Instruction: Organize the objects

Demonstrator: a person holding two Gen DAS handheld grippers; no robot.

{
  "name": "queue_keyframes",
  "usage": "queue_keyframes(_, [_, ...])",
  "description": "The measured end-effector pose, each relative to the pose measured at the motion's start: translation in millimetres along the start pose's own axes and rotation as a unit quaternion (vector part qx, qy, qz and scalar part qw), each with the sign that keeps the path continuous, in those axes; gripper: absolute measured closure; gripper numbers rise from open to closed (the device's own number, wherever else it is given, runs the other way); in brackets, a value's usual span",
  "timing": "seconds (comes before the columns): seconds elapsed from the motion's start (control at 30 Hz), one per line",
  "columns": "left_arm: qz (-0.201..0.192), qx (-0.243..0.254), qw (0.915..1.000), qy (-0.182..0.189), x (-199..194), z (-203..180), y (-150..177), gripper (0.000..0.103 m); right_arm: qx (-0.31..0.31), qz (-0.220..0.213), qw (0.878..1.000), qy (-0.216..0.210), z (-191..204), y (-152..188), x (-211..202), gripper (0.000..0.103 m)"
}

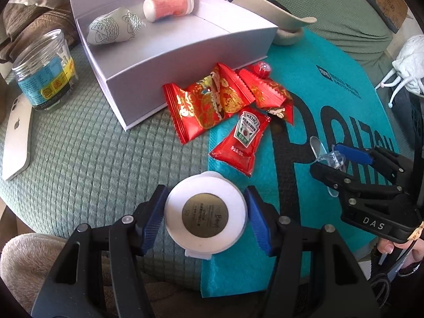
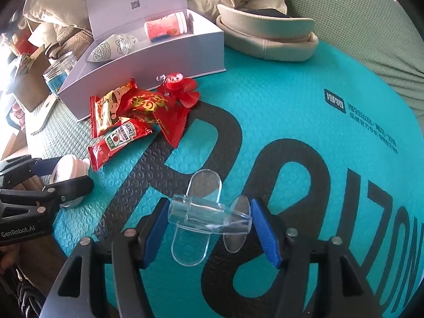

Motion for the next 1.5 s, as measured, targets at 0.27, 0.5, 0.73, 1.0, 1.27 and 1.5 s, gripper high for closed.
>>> queue_keyframes(0.27, [-0.002, 0.031, 0.9994, -0.012, 14, -10, -8, 0.03, 0.01, -0.012, 1.0, 0.002, -2, 4, 1, 0.024])
queue_keyframes(0.5, [0.003, 0.009, 0.9997, -0.021, 7, 0, -7, 0.031, 0.024, -0.014, 1.0, 0.003, 0, 5, 0, 0.024])
queue_keyframes(0.73, [0.006, 0.001, 0.9999, -0.014, 5, 8, 2, 0.031, 0.026, -0.021, 0.999, 0.005, 2, 4, 3, 0.022])
queue_keyframes(1.0, [-0.002, 0.004, 1.0, -0.006, 2, 12, 0, 0.046, 0.023, -0.026, 0.999, 0.006, 3, 6, 1, 0.025])
queue_keyframes(1.27, [-0.003, 0.004, 1.0, -0.002, -1, 16, -6, 0.046, 0.028, -0.029, 0.999, -0.008, 5, 4, -4, 0.042])
queue_keyframes(1.5, [-0.022, -0.003, 0.9997, -0.011, -17, 24, -19, 0.046, 0.009, -0.042, 0.999, -0.019, 14, -9, -19, 0.042])
Point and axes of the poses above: each gripper's, at about its wrist camera, not at the fingertips, and x roughly the way its jaws point, z to its left, y to its underside, the point moved 8 cm from there along x, roughly the way its jaws point, and after that the axes turned 2 degrees about x, right-handed, at the moved point
